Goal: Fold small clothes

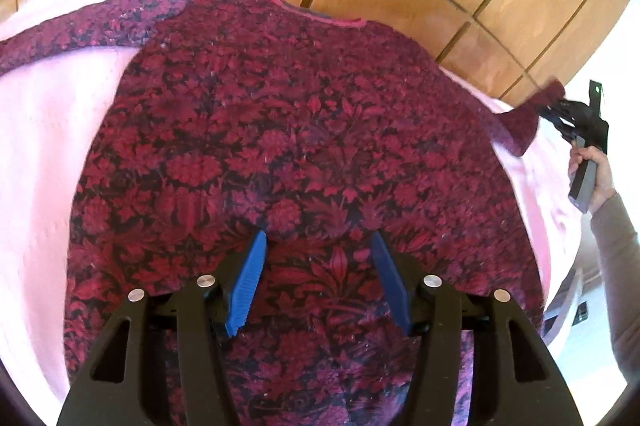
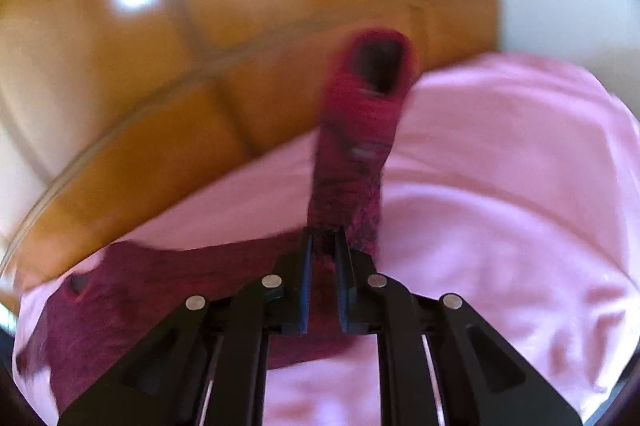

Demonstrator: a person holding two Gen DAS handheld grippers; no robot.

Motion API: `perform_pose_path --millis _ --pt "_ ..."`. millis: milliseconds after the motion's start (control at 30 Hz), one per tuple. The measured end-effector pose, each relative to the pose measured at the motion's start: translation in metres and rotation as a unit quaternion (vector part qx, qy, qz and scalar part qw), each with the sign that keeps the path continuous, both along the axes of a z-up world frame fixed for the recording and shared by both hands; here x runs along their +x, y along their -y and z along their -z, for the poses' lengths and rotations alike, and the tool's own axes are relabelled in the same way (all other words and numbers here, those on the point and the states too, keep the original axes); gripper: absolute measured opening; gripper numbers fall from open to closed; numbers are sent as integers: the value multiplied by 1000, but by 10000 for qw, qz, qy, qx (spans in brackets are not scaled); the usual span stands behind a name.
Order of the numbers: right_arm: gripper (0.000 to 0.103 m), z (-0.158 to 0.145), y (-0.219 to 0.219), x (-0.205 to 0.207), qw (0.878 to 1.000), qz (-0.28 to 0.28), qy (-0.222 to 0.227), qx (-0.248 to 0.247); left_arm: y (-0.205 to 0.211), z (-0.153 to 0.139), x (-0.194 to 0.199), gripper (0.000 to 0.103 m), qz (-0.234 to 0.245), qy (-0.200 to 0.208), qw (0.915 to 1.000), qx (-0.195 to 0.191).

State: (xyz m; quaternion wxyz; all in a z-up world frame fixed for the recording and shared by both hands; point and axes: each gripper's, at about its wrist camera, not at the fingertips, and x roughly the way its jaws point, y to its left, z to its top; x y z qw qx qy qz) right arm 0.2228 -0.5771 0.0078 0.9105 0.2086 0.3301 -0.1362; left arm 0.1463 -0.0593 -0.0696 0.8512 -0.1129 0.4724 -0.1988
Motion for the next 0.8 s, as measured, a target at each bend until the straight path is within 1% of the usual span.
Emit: perform_pose_path --millis 33,67,100,167,200,267,333,400,467,500,533,567,600,633,700,767,800 --pt "10 -6 -24 12 9996 -292 59 -12 -2 -2 1 54 -27 27 10000 -2" --pt "10 -8 -38 17 9990 -448 74 -24 -5 -4 3 54 -60 37 10000 -34" --pt "10 -11 -61 25 9975 -693 88 -52 -8 -5 5 54 -97 29 9999 -109" --pt "10 -10 -112 44 9925 -1219 63 -41 -14 -8 8 54 -178 15 9995 -245" --pt "10 -8 -131 49 9900 -1409 36 -44 -17 -9 10 54 -215 6 9993 -311" --pt "9 0 -179 61 9827 -1851 -68 -44 -22 -12 14 54 -275 9 9987 -427" --pt "9 13 -224 84 9733 -2284 -233 28 -26 -16 21 54 -315 -7 9979 -574" --pt "9 27 -268 95 9634 -2648 -426 0 -29 -20 31 54 -355 -11 9970 -681" --pt "3 38 -301 99 9532 -2970 -565 69 -33 -24 42 54 -436 -27 9957 -819" --pt "3 43 -309 107 9500 -3065 -590 61 -33 -26 47 54 -440 -32 9951 -889" --pt "5 47 -315 109 9478 -3134 -596 2 -34 -28 51 54 -450 -22 9947 -927" --pt "12 47 -327 103 9466 -3173 -573 -43 -35 -30 56 54 -484 -1 9944 -941" --pt "40 44 -327 98 9460 -3207 -481 5 -35 -32 63 54 -493 4 9943 -950" --pt "52 37 -327 93 9464 -3204 -404 21 -34 -33 68 54 -496 7 9940 -979" --pt "51 25 -313 75 9471 -3201 -224 68 -32 -35 79 54 -526 -1 9934 -1021" --pt "59 15 -286 53 9528 -3029 -44 194 -29 -36 91 54 -520 -13 9928 -1077" --pt "62 5 -280 52 9553 -2946 27 235 -26 -37 99 54 -506 -7 9927 -1095"
